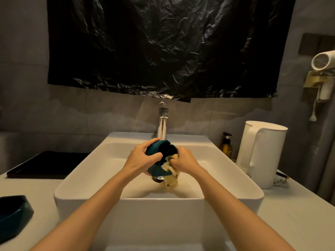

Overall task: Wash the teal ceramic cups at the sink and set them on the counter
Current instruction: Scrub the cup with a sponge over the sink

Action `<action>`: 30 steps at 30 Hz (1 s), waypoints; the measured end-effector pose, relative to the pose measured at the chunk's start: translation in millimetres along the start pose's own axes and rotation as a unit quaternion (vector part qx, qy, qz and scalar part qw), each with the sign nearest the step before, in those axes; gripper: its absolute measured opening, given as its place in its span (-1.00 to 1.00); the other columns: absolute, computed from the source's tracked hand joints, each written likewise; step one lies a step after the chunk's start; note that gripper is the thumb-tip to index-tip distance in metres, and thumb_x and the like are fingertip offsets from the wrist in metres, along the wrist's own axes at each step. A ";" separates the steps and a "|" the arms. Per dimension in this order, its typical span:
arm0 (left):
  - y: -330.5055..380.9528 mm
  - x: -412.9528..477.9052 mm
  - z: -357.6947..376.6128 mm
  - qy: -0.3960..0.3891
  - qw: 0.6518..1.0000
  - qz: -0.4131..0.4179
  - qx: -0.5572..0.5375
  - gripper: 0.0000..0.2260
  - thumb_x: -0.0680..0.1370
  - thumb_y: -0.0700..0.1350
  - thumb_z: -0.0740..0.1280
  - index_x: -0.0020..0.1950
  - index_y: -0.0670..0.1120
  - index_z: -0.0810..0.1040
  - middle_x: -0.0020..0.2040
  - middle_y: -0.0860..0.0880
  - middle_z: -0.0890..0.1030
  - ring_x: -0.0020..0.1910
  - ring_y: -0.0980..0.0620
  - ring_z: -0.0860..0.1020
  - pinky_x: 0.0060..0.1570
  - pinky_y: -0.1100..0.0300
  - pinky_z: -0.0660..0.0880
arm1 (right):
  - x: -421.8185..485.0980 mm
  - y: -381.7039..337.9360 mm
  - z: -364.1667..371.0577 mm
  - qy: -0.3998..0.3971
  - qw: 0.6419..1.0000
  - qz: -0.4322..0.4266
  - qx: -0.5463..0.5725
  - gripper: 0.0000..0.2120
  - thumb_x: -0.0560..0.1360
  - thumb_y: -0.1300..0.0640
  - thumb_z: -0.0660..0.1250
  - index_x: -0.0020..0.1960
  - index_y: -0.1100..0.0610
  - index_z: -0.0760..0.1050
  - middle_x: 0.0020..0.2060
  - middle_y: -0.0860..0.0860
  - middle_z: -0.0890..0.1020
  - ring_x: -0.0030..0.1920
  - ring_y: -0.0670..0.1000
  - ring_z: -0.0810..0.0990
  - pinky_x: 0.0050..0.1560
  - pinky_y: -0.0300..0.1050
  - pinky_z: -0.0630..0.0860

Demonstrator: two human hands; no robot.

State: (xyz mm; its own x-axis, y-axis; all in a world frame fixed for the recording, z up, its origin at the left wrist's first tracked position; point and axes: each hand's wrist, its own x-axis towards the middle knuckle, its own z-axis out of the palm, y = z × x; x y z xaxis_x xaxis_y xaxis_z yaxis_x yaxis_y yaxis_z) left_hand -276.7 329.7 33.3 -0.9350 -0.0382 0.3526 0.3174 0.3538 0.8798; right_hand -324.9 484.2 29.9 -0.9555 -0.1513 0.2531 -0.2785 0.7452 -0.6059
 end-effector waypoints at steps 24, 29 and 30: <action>7.9 1.3 2.9 0.021 0.998 -0.013 -0.061 -0.43 0.48 -0.17 0.41 0.42 0.11 0.29 0.20 0.05 0.37 0.20 -0.04 0.43 -0.10 0.11 0.59 | -1.5 -2.1 -3.2 0.047 0.999 0.003 0.023 -0.70 0.64 0.10 0.07 0.02 0.22 0.52 -0.15 0.10 0.56 -0.14 0.05 0.56 -0.10 -0.10 0.57; 2.2 0.2 -2.0 0.033 0.999 -0.016 -0.036 -0.52 0.49 -0.15 0.38 0.38 0.08 0.38 0.18 0.00 0.46 0.17 -0.06 0.47 0.00 0.01 0.59 | -4.7 -4.7 -2.4 -0.009 0.997 -0.016 0.078 -0.81 0.53 0.25 0.24 0.14 0.18 0.47 -0.03 0.10 0.59 -0.02 0.06 0.57 -0.10 -0.14 0.56; 3.0 0.0 -0.6 0.022 0.999 -0.020 -0.028 -0.53 0.49 -0.14 0.37 0.38 0.08 0.39 0.17 0.00 0.46 0.16 -0.06 0.48 -0.02 0.02 0.59 | -4.6 -3.2 -2.9 0.026 0.998 -0.031 0.053 -0.80 0.51 0.25 0.28 0.13 0.17 0.49 -0.02 0.09 0.60 -0.01 0.06 0.57 -0.07 -0.11 0.56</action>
State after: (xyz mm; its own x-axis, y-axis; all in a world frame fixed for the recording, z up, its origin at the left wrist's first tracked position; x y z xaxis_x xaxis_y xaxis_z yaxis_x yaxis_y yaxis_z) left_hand -275.6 330.2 36.2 -0.9396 -0.0937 0.3293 0.2890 0.2986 0.9096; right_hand -319.3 484.3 32.9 -0.9308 -0.1582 0.3294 -0.3474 0.6627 -0.6634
